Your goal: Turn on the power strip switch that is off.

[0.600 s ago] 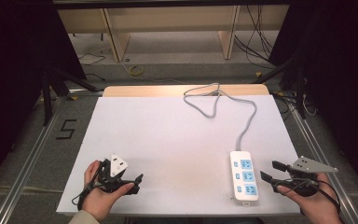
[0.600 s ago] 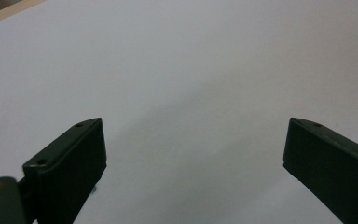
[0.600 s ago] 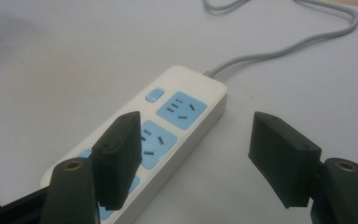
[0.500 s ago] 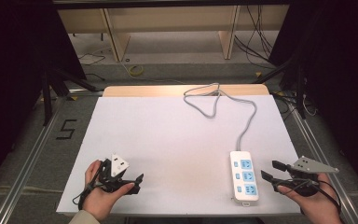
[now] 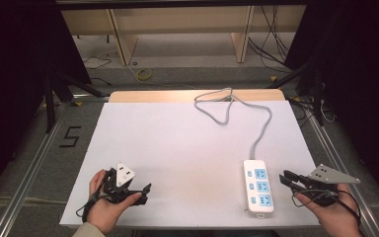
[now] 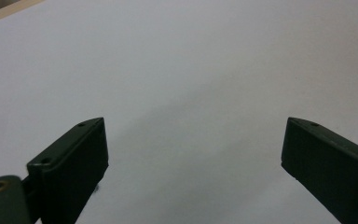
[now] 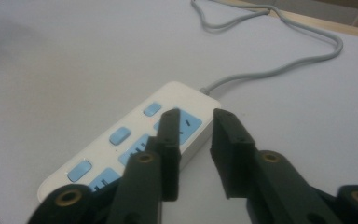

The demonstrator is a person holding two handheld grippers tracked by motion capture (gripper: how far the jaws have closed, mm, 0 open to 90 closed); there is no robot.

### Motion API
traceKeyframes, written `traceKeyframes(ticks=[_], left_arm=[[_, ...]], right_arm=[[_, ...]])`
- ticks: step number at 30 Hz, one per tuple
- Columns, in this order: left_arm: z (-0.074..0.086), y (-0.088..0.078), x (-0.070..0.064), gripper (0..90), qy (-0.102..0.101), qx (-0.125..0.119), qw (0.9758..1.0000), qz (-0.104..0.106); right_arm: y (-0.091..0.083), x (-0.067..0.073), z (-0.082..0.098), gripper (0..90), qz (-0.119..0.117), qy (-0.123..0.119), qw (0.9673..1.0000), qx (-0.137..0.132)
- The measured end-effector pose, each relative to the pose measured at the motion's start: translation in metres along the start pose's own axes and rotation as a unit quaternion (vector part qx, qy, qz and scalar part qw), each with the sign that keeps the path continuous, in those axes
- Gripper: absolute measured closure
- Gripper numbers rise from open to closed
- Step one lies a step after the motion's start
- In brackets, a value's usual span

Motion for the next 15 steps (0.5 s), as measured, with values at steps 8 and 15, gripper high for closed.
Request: traceKeyframes(ticks=[8,15], left_arm=[[-0.0002,0.0001,-0.0001,7.2,0.000,0.000,1.0000,-0.001],[-0.0003,0.0003,0.0000,7.4,0.000,-0.001,1.0000,0.000]], right_arm=[[-0.0005,0.0007,-0.0027,90.0,0.008,-0.013,0.9998,0.010],[0.0015,0.0049,-0.0054,90.0,-0.003,-0.012,0.9996,0.026]])
Point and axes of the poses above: each handheld gripper's, and its own axes: y roughly forward along the jaws, z roughly out of its underside, x roughly to its left, the point moved 9 cm from there along y, roughly forward along the jaws, and after that the axes turned 6 degrees about x, right-handed, at the moved point
